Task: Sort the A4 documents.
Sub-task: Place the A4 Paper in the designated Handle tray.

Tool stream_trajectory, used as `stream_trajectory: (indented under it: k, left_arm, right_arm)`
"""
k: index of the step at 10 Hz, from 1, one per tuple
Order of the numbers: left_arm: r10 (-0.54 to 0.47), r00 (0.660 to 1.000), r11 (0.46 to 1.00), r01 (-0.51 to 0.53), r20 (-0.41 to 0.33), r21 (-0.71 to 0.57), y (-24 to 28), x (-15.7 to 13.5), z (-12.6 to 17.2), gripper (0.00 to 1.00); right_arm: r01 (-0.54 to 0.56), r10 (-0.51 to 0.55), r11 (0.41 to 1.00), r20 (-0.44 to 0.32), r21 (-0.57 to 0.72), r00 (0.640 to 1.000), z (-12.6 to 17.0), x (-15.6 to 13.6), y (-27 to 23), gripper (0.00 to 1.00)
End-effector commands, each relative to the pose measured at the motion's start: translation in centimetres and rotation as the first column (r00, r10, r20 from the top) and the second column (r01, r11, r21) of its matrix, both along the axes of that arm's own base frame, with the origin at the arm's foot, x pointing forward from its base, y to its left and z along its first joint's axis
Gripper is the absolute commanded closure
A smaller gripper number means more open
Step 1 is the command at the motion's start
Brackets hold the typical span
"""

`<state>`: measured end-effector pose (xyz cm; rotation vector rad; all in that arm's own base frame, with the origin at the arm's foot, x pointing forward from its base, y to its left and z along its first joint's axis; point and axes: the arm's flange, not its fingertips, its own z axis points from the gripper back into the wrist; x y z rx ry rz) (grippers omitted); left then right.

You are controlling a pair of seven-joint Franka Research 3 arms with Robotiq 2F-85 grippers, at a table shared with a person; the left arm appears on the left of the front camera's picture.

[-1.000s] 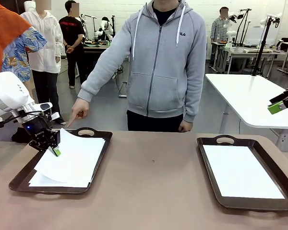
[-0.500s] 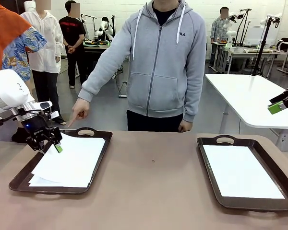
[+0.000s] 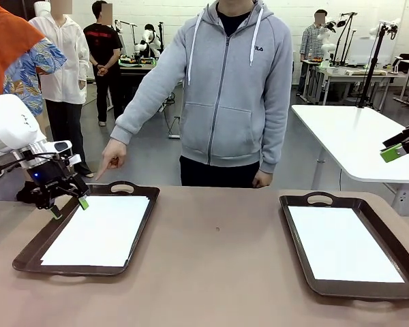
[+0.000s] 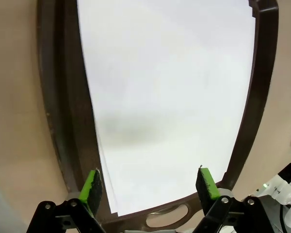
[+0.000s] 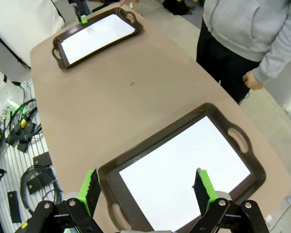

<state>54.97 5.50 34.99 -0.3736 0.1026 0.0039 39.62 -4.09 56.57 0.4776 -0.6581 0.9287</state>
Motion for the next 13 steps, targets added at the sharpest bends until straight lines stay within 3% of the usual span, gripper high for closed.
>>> stream_trajectory:
  k: [1,5,13]
  left_arm:
    - [0.034,0.999,0.997,-0.034,0.01,0.066,0.3,-0.4,1.2,0.0]
    - [0.055,0.997,0.998,-0.057,0.062,0.025,0.5,-0.5,2.3,0.0]
    - [0.023,0.999,0.999,-0.024,0.045,0.023,0.7,-0.1,2.2,0.0]
  right_arm:
    - [-0.001,0.001,1.0,-0.002,0.006,1.0,-0.1,0.0,0.0,0.0]
    - [-0.001,0.001,1.0,-0.002,0.006,1.0,-0.1,0.0,0.0,0.0]
    - [-0.001,0.001,1.0,-0.002,0.006,1.0,-0.1,0.0,0.0,0.0]
